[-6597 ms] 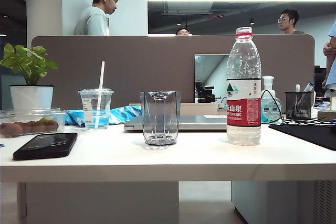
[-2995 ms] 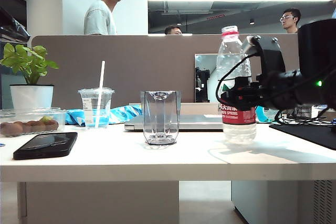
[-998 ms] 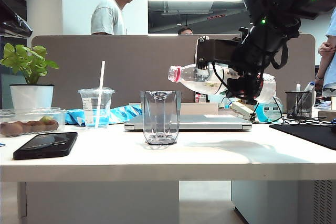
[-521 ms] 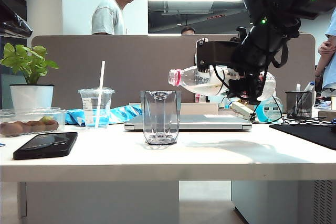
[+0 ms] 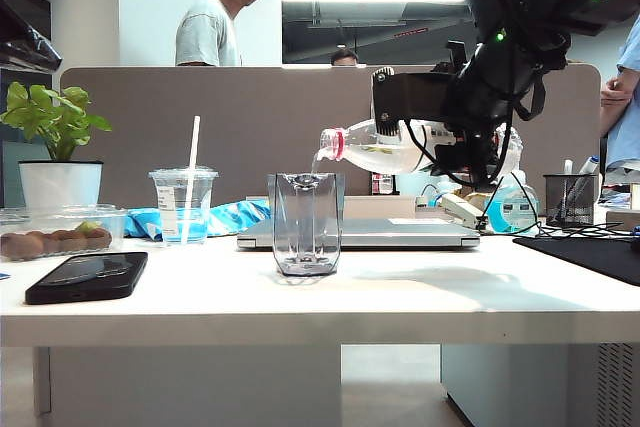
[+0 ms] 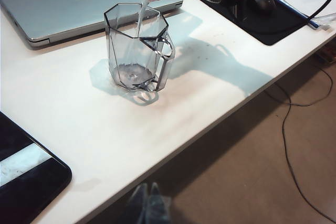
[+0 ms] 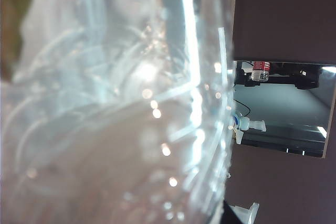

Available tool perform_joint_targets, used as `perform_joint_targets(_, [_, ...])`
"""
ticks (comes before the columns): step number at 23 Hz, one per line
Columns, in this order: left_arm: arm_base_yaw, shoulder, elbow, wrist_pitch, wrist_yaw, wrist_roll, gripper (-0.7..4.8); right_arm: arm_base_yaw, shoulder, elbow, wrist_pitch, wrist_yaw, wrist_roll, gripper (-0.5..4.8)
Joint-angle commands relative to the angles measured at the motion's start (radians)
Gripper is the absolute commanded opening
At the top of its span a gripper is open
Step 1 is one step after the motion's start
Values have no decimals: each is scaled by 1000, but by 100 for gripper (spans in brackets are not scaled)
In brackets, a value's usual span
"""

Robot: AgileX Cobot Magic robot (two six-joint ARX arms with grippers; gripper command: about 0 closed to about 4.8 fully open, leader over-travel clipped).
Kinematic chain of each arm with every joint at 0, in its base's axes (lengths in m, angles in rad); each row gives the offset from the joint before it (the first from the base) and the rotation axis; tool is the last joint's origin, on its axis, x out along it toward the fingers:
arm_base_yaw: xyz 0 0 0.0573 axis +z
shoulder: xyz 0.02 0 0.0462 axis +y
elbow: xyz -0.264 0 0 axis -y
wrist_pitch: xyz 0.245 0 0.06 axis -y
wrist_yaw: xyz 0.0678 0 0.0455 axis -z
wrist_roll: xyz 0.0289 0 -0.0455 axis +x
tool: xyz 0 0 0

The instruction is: Pick up the mineral water bottle on the table and pour water into the mug until it's half full.

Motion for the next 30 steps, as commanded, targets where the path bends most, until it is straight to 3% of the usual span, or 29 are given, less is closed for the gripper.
perform_joint_targets(1, [1,-2,5,-8,6,4,4,0,-10,9,48,3,-8,279])
perform_joint_targets(30, [1,-2,5,-21,6,49,4,0,-10,10,97,70,-154,279])
